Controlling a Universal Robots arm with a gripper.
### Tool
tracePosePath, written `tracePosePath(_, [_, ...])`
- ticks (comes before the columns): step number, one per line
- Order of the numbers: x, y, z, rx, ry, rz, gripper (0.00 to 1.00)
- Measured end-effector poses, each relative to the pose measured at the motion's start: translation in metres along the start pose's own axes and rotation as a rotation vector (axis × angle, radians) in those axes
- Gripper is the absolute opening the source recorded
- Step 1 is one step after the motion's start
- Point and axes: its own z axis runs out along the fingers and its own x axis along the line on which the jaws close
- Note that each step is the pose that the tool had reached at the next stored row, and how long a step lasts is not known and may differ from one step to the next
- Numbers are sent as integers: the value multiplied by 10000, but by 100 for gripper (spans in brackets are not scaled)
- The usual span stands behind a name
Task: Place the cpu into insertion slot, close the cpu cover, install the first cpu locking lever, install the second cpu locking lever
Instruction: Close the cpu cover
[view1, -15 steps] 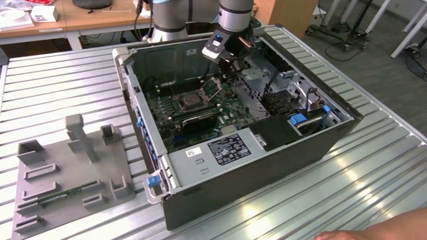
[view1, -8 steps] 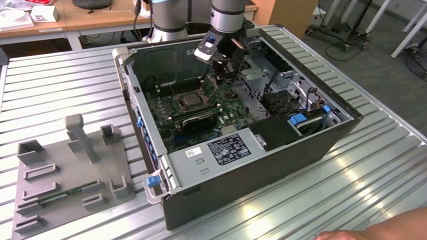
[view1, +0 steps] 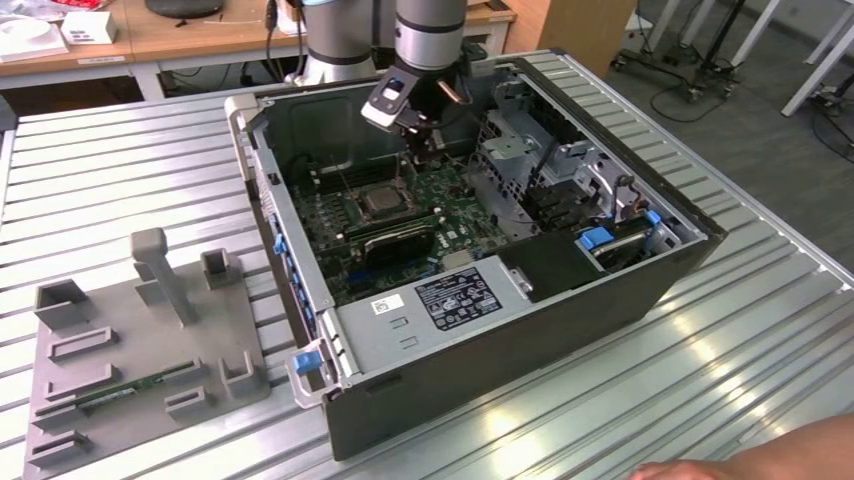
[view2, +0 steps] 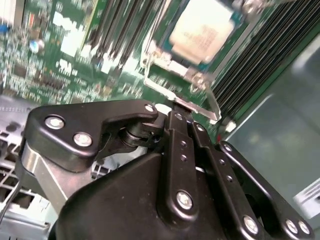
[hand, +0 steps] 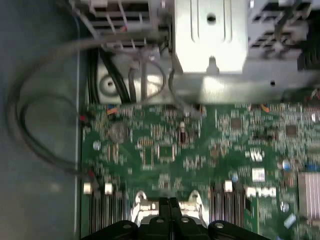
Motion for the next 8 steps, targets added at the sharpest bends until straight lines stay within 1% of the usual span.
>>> tracePosePath(8, [-7,-313,-14,-105,3,5,11])
